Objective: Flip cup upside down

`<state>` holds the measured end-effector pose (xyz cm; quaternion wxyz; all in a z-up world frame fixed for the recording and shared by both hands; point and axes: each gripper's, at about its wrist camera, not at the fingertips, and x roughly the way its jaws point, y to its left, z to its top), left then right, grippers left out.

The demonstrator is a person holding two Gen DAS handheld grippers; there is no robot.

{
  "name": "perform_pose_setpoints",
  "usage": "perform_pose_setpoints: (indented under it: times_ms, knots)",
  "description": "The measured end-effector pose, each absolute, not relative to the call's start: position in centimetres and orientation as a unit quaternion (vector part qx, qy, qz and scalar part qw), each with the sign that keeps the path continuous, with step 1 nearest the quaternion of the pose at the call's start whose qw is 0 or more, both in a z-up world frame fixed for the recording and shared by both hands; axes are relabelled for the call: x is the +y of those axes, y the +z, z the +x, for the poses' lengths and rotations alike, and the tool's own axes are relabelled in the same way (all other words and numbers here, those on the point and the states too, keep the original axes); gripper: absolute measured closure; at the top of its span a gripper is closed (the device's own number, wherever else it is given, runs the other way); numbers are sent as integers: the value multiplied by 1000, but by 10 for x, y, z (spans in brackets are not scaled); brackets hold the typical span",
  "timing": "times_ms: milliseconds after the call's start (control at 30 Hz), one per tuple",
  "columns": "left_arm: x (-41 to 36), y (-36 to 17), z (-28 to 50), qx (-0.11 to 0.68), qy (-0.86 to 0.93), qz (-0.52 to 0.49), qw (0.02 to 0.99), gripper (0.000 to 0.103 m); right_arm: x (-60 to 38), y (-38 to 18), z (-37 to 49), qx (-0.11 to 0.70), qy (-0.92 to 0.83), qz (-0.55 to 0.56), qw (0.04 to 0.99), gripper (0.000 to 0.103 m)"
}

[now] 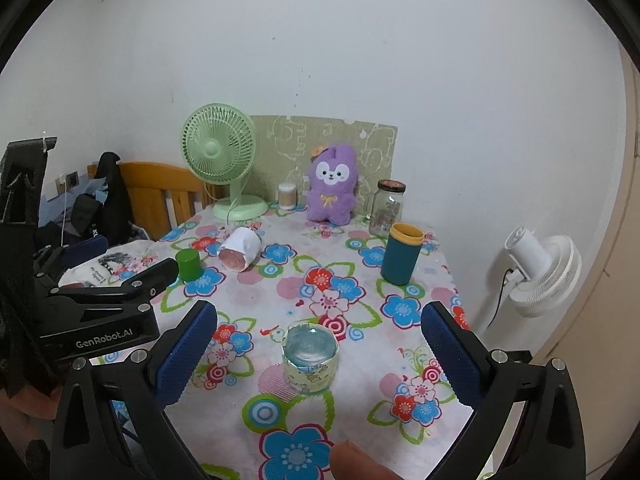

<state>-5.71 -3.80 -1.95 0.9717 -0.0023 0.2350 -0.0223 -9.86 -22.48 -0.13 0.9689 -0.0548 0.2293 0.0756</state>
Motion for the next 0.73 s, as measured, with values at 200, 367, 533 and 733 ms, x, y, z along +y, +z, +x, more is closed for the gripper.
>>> perform_pose_setpoints:
  times_ms: [200, 367, 533, 733]
  knots:
    - [-33, -19, -57, 236, -7, -9, 972, 0, -227, -5, -96, 238, 75, -47, 967, 0]
    - [-29, -20, -56, 241, -6, -12, 971, 0, -230, -8, -93, 244, 72, -44, 966, 0]
    - [-30, -20, -56, 242, -11, -16, 970, 0, -230, -9, -92, 243, 71, -44, 966, 0]
    - [-31, -19, -57, 238, -13, -16, 971, 0, -231, -9, -92, 244, 70, -43, 966, 0]
